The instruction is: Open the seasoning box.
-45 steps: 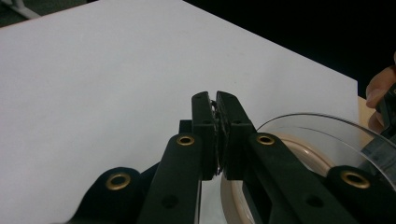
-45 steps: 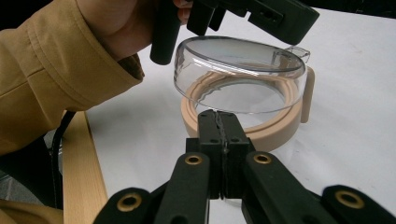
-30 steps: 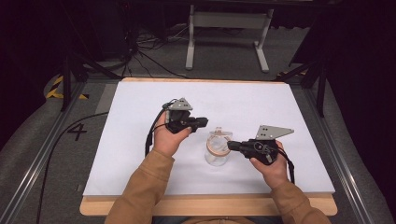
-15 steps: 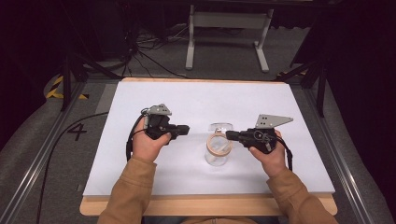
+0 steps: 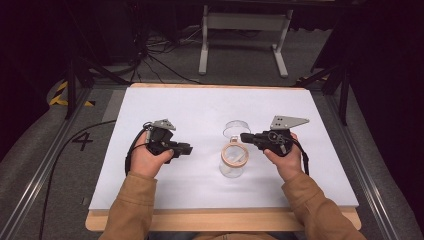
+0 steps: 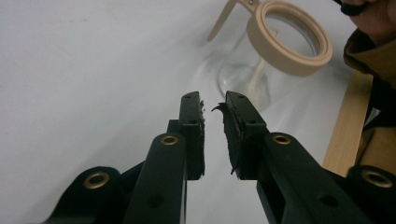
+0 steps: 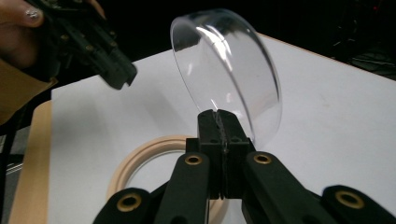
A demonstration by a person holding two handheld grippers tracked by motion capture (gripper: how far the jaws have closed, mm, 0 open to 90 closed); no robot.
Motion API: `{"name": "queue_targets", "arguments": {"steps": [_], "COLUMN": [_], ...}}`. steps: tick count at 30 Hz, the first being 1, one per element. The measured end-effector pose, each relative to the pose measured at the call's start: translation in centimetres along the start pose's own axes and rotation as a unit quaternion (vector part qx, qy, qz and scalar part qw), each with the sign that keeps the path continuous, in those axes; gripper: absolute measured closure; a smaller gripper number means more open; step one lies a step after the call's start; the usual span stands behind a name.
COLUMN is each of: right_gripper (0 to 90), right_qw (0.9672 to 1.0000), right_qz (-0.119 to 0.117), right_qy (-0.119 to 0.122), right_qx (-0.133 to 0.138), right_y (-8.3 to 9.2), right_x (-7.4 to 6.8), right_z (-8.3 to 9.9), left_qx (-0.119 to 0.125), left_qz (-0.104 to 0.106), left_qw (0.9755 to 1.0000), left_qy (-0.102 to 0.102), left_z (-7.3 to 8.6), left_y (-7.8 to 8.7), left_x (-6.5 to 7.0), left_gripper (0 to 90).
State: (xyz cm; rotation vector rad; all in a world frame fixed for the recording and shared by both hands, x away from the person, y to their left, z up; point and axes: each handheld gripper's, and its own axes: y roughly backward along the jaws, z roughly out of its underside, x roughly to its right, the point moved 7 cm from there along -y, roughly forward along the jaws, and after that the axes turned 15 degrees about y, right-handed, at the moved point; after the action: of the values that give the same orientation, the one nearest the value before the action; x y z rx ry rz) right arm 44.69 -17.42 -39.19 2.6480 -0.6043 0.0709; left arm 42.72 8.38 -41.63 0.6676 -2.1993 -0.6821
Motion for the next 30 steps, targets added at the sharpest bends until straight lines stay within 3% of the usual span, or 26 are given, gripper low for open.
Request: {"name": "queue_targets", "arguments": {"steps": [6,16,21,27,30], "right_gripper": [90.0,89.9,82.2,65.8,62.3], "right_qw": [0.9997,0.9999,0.9998,0.9995,0.999], "right_qz": [0.023,0.017,0.018,0.029,0.041], "right_qy": [-0.008,0.003,0.007,0.003,0.002], "right_qx": [-0.01,-0.003,-0.004,-0.013,-0.015], "right_y": [-0.1,0.3,1.5,3.9,5.2], "right_x": [0.7,0.2,0.4,1.4,2.1], "right_z": [0.4,-0.2,-0.7,-0.9,-0.6], "left_qx": [-0.006,-0.001,0.004,0.013,0.021], "left_qz": [-0.002,-0.003,-0.011,-0.04,-0.045], "left_qw": [1.0,1.0,0.9999,0.9989,0.9987], "left_qy": [0.004,-0.001,-0.008,-0.018,-0.01], "left_z": [0.1,-0.2,-0.7,-1.0,-1.1], "left_y": [-0.4,-0.2,0.0,0.7,1.2], "left_x": [-0.2,0.3,0.6,0.0,-0.5], "left_gripper": [78.6,75.5,70.4,63.6,61.5]}}
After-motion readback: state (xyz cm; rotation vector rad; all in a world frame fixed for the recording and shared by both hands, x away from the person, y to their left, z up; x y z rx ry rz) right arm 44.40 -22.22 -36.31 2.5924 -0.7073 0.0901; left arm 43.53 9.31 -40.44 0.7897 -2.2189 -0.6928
